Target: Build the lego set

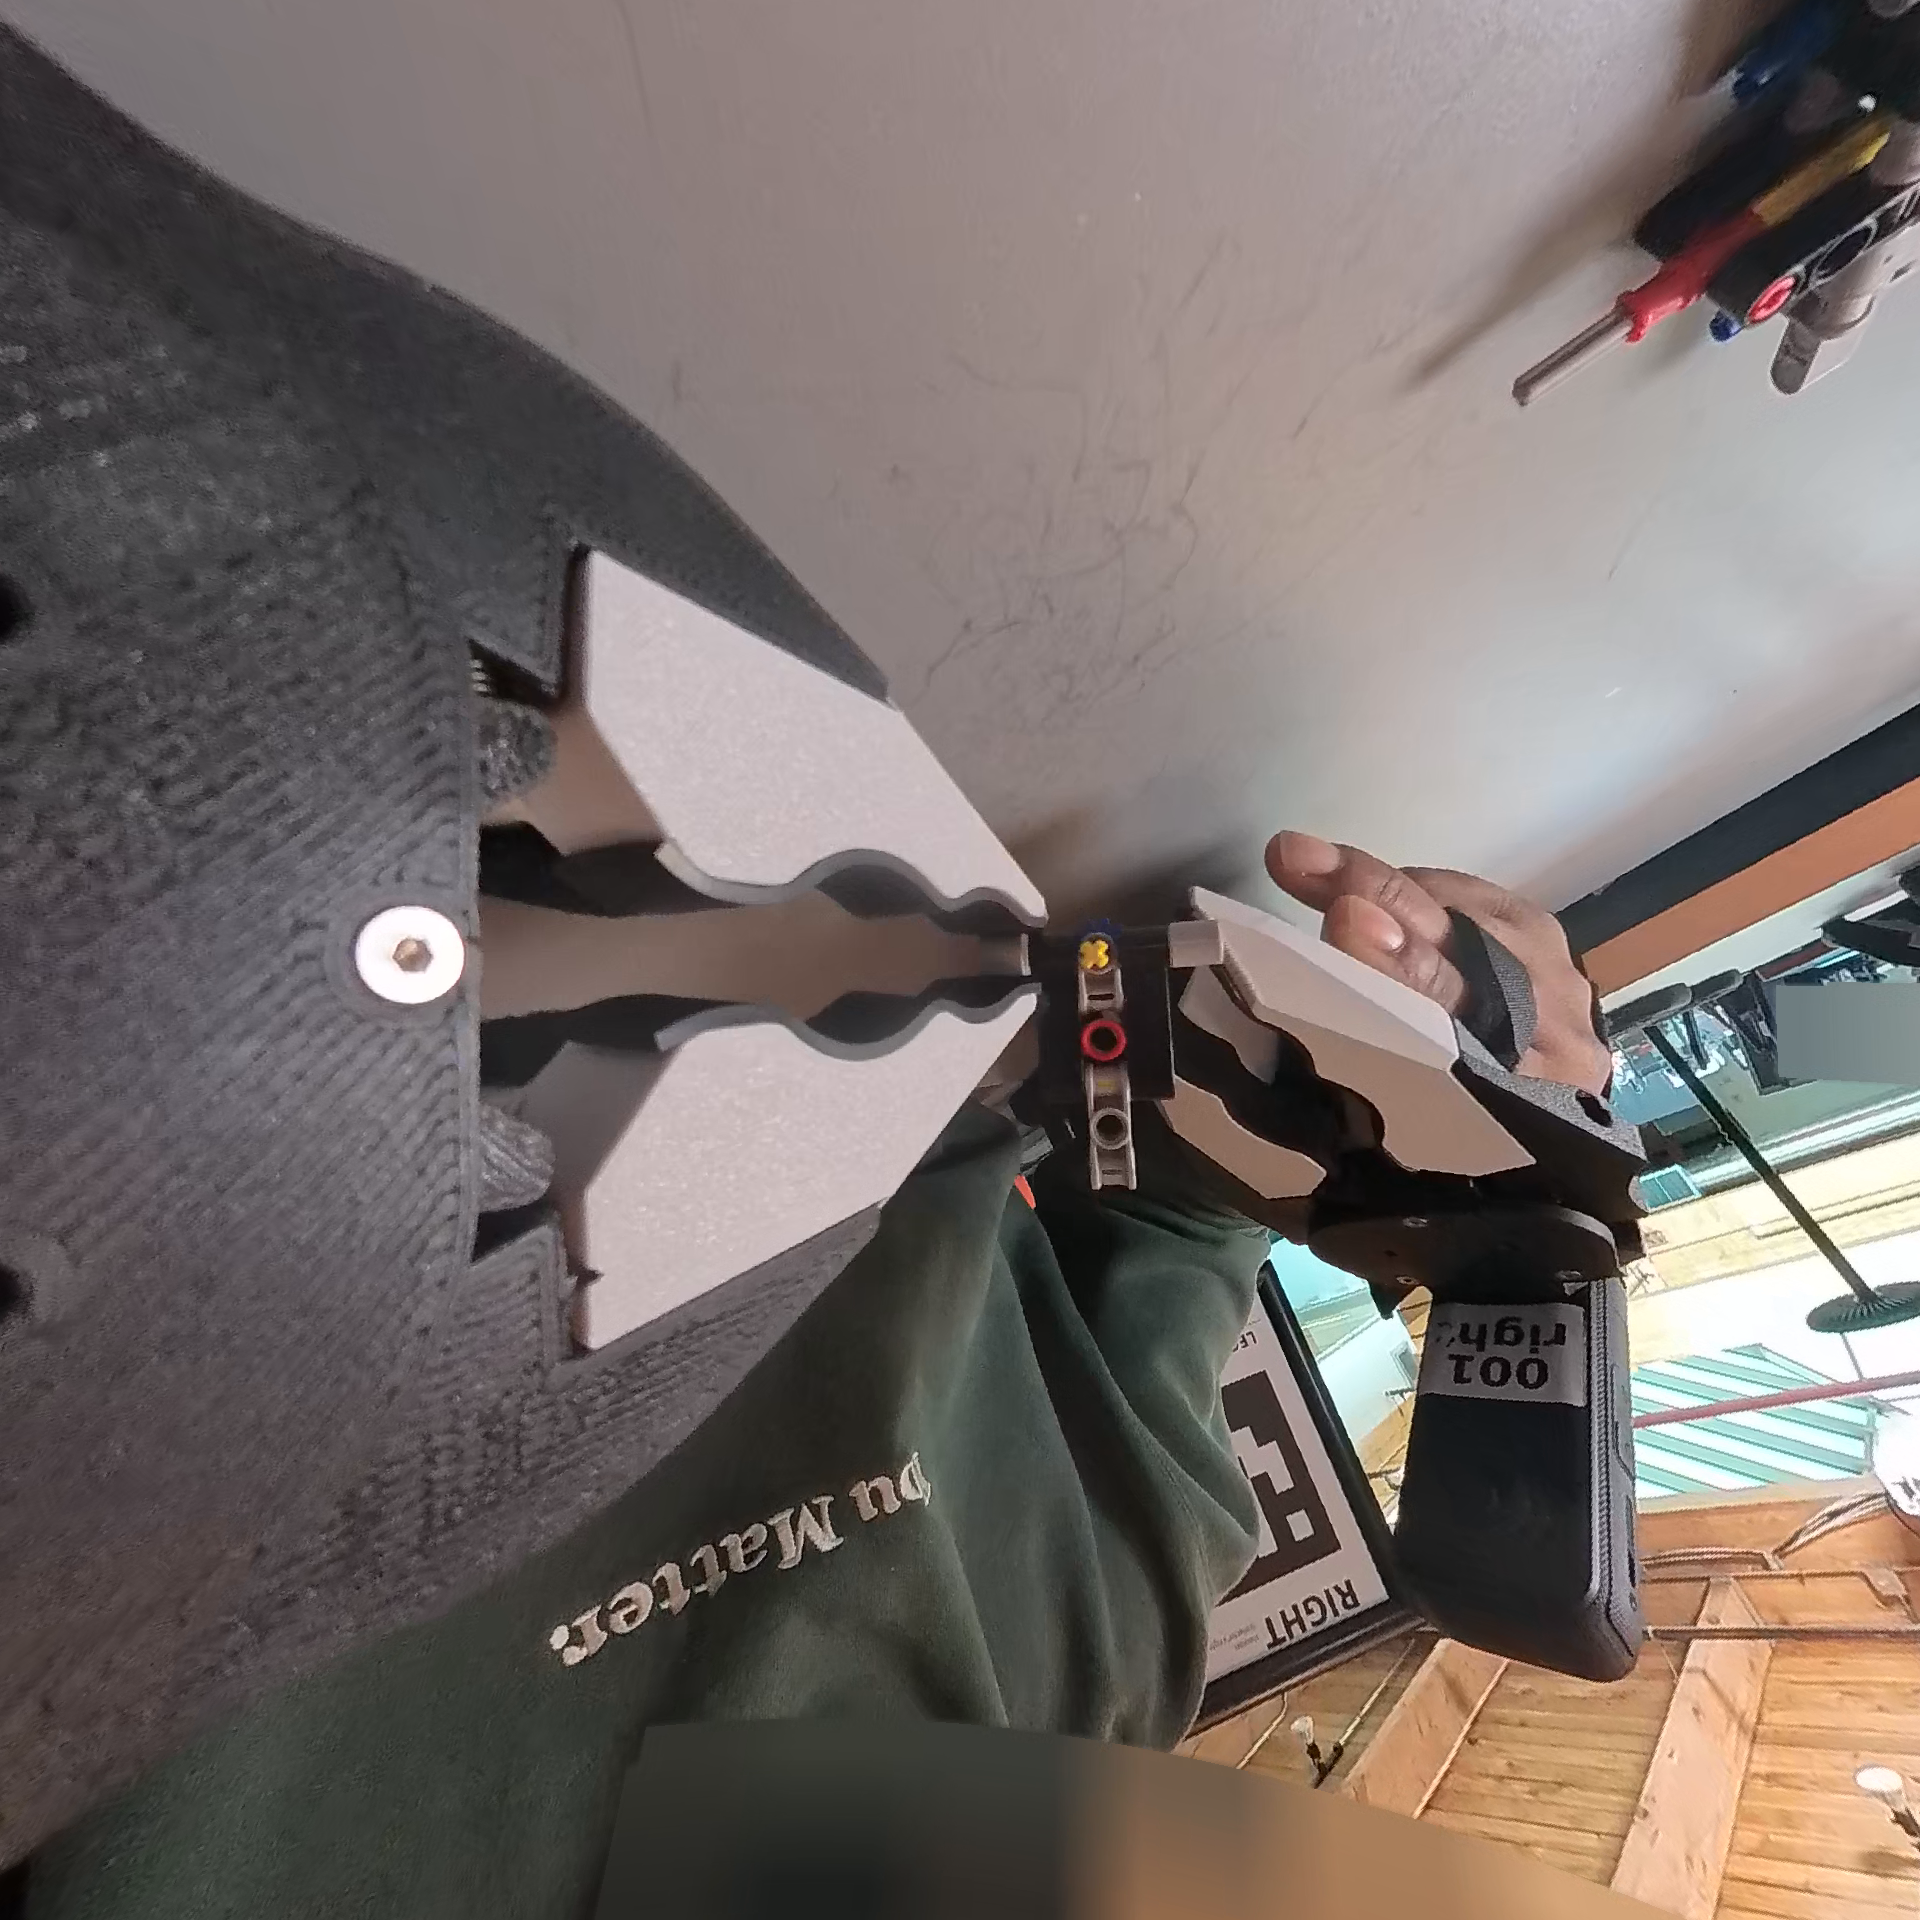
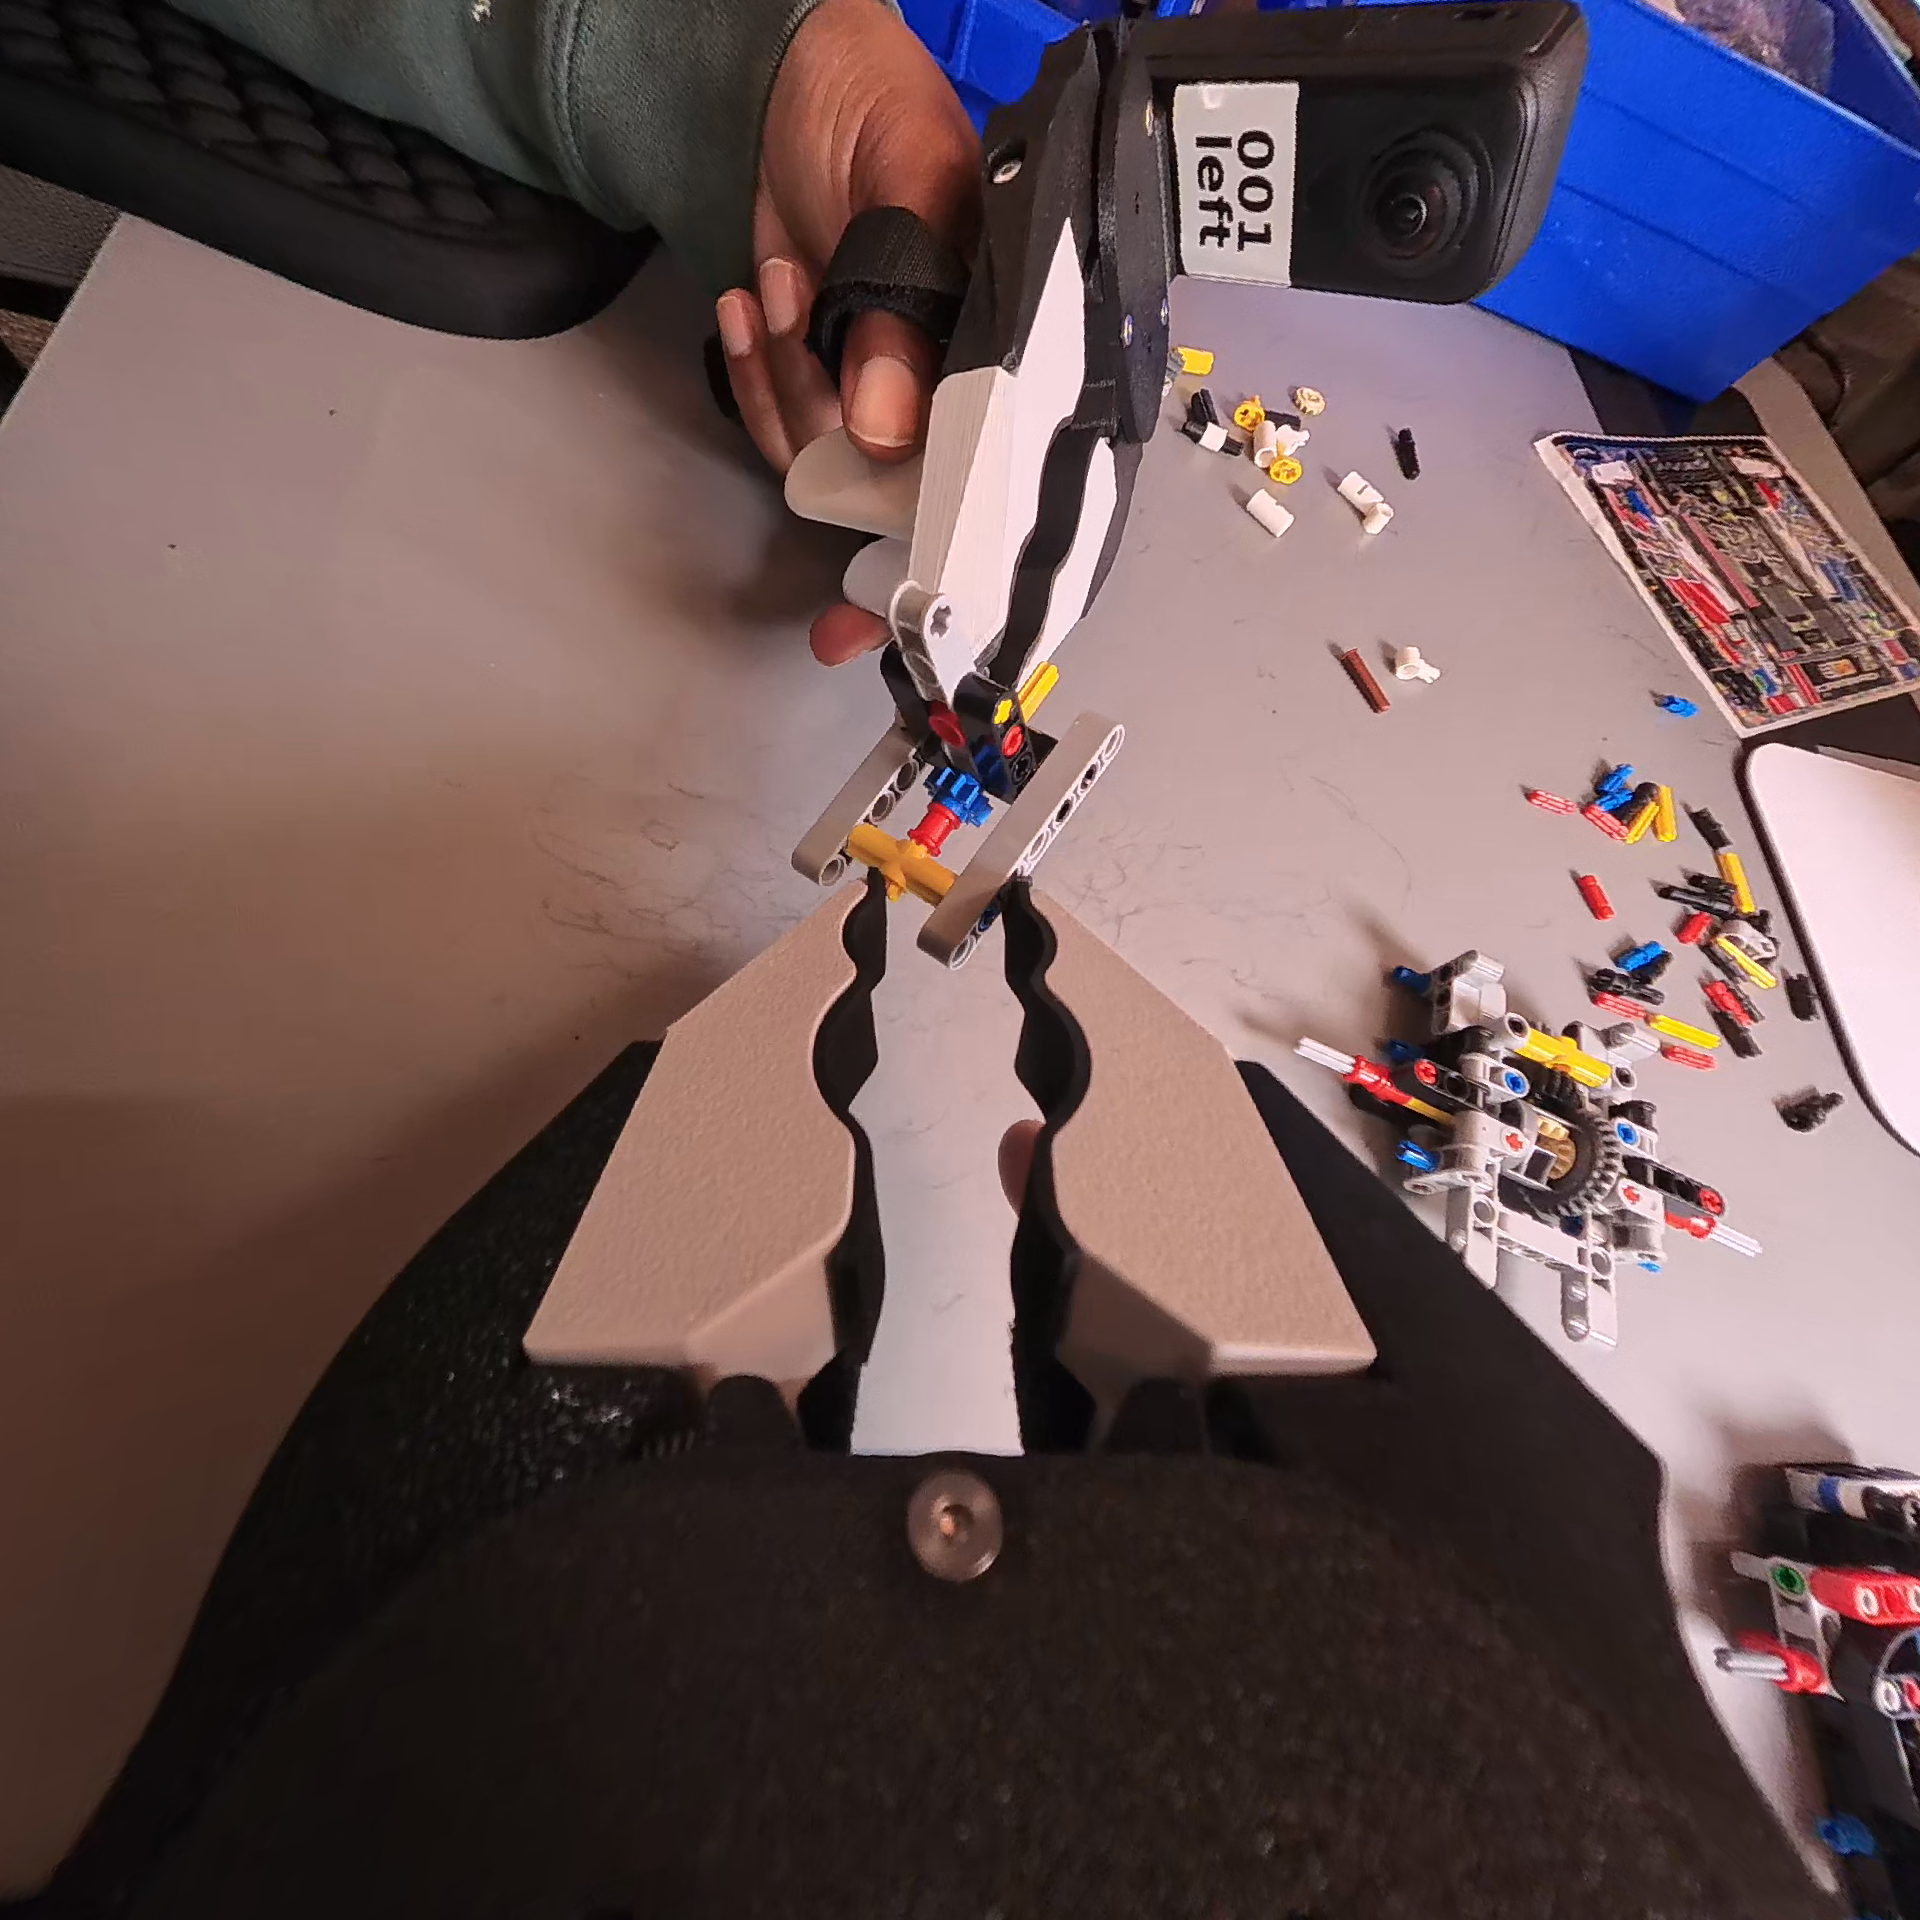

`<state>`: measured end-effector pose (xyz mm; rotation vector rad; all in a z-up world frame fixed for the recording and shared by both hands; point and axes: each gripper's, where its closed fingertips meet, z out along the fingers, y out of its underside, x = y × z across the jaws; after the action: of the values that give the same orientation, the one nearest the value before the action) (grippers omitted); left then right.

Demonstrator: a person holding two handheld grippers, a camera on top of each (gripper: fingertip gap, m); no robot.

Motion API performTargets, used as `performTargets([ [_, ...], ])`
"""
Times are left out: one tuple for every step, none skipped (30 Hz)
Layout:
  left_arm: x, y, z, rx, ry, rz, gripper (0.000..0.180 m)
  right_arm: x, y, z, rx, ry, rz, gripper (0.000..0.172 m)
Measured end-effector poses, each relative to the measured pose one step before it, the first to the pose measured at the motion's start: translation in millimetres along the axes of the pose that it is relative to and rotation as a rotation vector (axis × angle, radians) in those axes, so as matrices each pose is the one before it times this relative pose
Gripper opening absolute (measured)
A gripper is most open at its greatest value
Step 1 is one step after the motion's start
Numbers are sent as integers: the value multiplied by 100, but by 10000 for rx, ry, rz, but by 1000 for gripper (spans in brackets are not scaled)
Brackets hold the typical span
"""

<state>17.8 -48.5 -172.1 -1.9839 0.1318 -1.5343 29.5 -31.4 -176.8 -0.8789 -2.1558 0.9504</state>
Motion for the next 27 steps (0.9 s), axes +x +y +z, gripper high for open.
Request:
performTargets([
  [2, 4, -2, -3, 3, 3, 6, 2, -32, -3, 11, 5, 13, 21],
  [11, 6, 14, -10, 3, 6, 6, 7, -31, -14, 9, 2, 17, 20],
  [-2, 24, 19, -11, -4, 9, 6, 2, 15, 16, -17, 2, -6, 20],
  [3, -8, 0, 2, -2, 3, 6, 22, -3, 9, -4, 20, 7, 20],
  [21, -11, -15, 10, 14, -4, 5, 11, -42, -5, 22, -3, 32, 20],
  [7, -19, -1, 11, 8, 2, 5, 34, -14, -10, 7, 11, 23, 20],
  [-6, -5, -1, 6, -11, 4, 5, 17, 15, 31, -14, 19, 9, 20],
  [-26, 15, 3, -9, -19, 3, 5, -1, 35, 30, -18, 0, 4, 20],
  [-16, 10, 5, -5, -11, 5, 5, 5, 0, 7, 13, 2, 15, 20],
  [11, -11, 2, 4, 3, 3, 5, 9, -10, -7, 9, 1, 14, 20],
  [8, 6, -3, -4, 6, 1, 5, 1, -17, 6, 1, 1, 0, 20],
  [1, 17, 8, -12, -7, 7, 5, 0, 8, 8, -7, 8, -10, 20],
  [-17, 30, 16, -15, -14, 9, 5, -3, 9, 5, -1, 1, 3, 20],
  [-7, 26, 4, -24, -9, 7, 5, -12, -19, 6, 9, 1, -12, 20],
  [2, 27, 7, -16, 0, 6, 5, -7, -30, 4, 3, 11, -16, 20],
  [-1, 4, -2, -9, 3, 0, 5, -2, 4, 16, -7, 3, -8, 20],
  [-9, 13, 4, -7, -7, 3, 5, 14, 12, 15, -7, 10, 12, 20],
  [2, 1, -11, 3, 1, 2, 5, -5, -15, 13, 8, 5, 26, 20],
  [28, -5, -18, 6, 20, -2, 5, 5, -47, -7, 24, 0, 27, 20],
  [33, -8, 0, 2, 18, 1, 5, -20, -16, -11, 19, -19, 20, 20],
  [7, -10, 1, 4, 2, 6, 5, 11, -12, -8, 17, -11, 10, 20],
  [5, -66, -17, 32, 5, 9, 5, 114, -53, -36, 37, 45, 14, 20],
  [63, -97, -47, 25, 54, -3, 5, 33, -103, -70, 58, -5, -41, 21],
  [197, -85, -21, 7, 111, 4, 5, -29, -239, -190, 160, -51, -132, 21],
  [269, -127, -20, 32, 113, 32, 6, 66, -288, -243, 207, 9, -122, 22],
  [221, -118, 5, 16, 84, 53, 6, -10, -185, -159, 127, -17, -126, 22],
  [152, 6, 30, -25, 86, 22, 6, -97, -105, -120, 82, -18, -239, 23],
])
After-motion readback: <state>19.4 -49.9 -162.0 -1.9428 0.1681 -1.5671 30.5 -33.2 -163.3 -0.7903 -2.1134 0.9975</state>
